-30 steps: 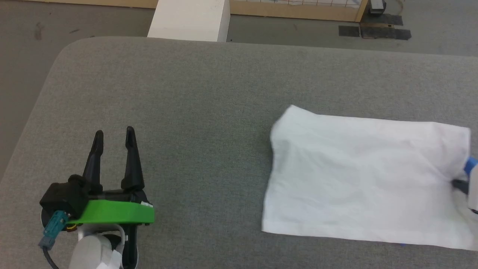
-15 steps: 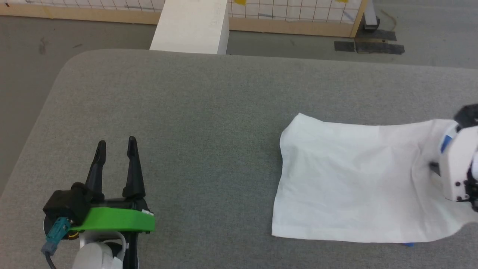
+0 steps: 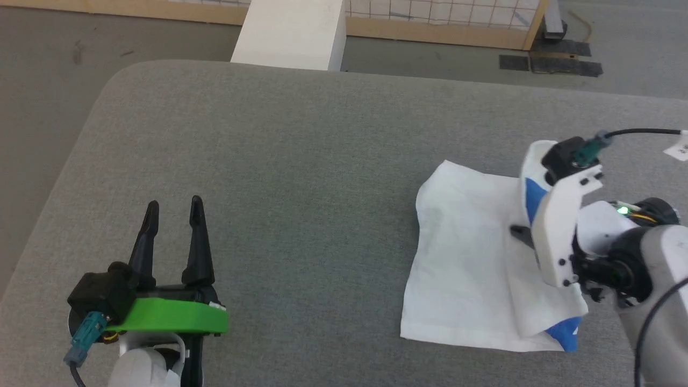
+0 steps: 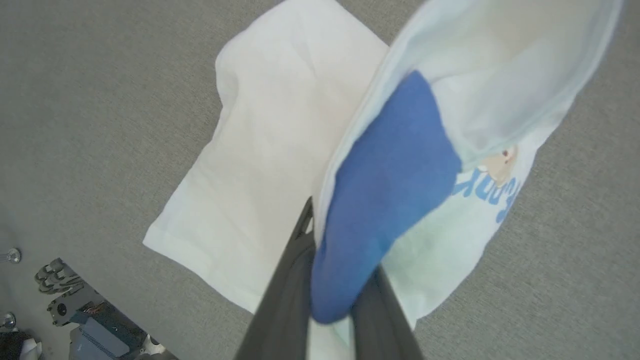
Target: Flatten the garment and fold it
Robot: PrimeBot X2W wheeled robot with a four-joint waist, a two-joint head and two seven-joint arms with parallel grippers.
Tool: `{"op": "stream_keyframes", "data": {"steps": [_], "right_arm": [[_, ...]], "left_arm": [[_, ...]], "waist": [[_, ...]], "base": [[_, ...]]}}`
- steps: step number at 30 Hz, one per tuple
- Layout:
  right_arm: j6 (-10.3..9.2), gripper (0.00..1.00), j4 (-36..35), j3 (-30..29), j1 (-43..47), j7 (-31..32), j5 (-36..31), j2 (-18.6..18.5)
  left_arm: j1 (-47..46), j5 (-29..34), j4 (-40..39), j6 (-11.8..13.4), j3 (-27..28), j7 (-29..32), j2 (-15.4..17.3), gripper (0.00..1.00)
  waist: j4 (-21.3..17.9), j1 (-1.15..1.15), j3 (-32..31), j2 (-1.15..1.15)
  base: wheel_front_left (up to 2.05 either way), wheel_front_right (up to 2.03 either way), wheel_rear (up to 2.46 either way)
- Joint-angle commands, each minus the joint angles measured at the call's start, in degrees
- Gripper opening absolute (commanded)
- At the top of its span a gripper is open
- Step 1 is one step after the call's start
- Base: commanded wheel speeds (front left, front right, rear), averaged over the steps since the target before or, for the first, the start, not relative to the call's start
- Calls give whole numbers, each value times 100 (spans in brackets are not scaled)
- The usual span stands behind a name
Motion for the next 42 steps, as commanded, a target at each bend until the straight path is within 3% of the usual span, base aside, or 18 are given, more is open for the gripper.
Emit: {"op": "stream_keyframes", "data": {"steps": [1, 18, 19, 20, 26, 32, 36, 42], "right_arm": [[-9, 0, 115, 62, -142, -78, -35, 100], [-9, 0, 1730, 747, -723, -769, -199, 674], [-9, 20, 1808, 785, -754, -870, -199, 707], [-9, 100, 1849, 828, -776, -927, -195, 721], [-9, 100, 1809, 1228, -918, -1156, 52, 759], [-9, 100, 1106, 1613, -933, -1229, 570, 582], [-9, 100, 728, 1392, -817, -1332, 633, 401], [-9, 100, 477, 431, -307, -1513, 86, 294]], "left_arm": [[-11, -17, -23, -33, -7, -26, -28, 100], [-163, -110, 21, 8, -115, -26, -37, 100], [-172, -115, 31, 13, -121, -26, -37, 100], [-177, -116, 38, 15, -126, -26, -37, 100], [-142, -75, 109, 10, -114, -26, -37, 100], [20, -14, 137, -21, -44, -26, -27, 100], [94, 15, 134, -32, -24, -26, -5, 100], [169, 127, 71, -18, -14, -26, 18, 100]], "waist": [[90, 0, 96, 0], [294, 0, 398, 0], [286, 0, 391, 0], [279, 0, 383, 0], [154, 0, 150, 0], [-116, 0, -237, 0], [-284, 0, -392, 0], [-489, 0, -503, 0]], "base": [[0, 0, 0], [0, 0, 0], [0, 0, 0], [0, 0, 0], [0, 0, 0], [0, 0, 0], [0, 0, 0], [0, 0, 0]]}}
